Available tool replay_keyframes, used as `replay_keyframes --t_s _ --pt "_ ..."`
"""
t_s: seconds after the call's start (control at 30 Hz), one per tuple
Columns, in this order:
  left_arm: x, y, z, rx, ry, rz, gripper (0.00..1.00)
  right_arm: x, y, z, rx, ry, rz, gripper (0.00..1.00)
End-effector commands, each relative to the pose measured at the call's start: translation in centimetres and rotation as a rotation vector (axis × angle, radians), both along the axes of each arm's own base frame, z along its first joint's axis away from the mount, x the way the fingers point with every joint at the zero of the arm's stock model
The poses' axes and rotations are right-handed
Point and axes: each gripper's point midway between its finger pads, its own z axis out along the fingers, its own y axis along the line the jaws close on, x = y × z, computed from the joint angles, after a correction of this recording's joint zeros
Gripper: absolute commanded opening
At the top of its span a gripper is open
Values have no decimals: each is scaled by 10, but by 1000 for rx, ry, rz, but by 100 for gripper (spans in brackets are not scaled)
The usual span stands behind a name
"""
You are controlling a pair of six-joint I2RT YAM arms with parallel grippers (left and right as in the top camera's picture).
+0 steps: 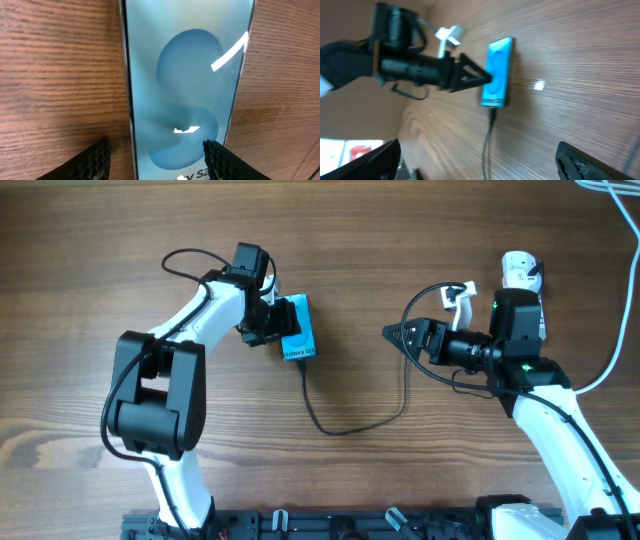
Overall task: Plug charger to phone and switch on socket
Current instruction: 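Move the right gripper toward the power strip switch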
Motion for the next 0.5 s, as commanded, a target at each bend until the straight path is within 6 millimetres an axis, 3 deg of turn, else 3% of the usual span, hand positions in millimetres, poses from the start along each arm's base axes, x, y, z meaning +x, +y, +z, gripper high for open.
replay_keyframes --t_s 0.0,0.13,0.3,0.4,0.47 --pt "-34 32 -47 151 138 23 69 11 -15 -2 -94 -37 -79 100" --pt "-24 24 -29 105 93 23 72 16 -25 -7 -147 -22 -131 100" --pt "-8 11 15 23 -12 18 75 29 -57 -12 -308 7 -281 100" --pt "-6 5 38 -22 -59 12 81 37 -79 -7 -398 5 -374 100" --pt "-5 1 51 -53 -82 7 92 43 -92 1 -439 -15 -415 100"
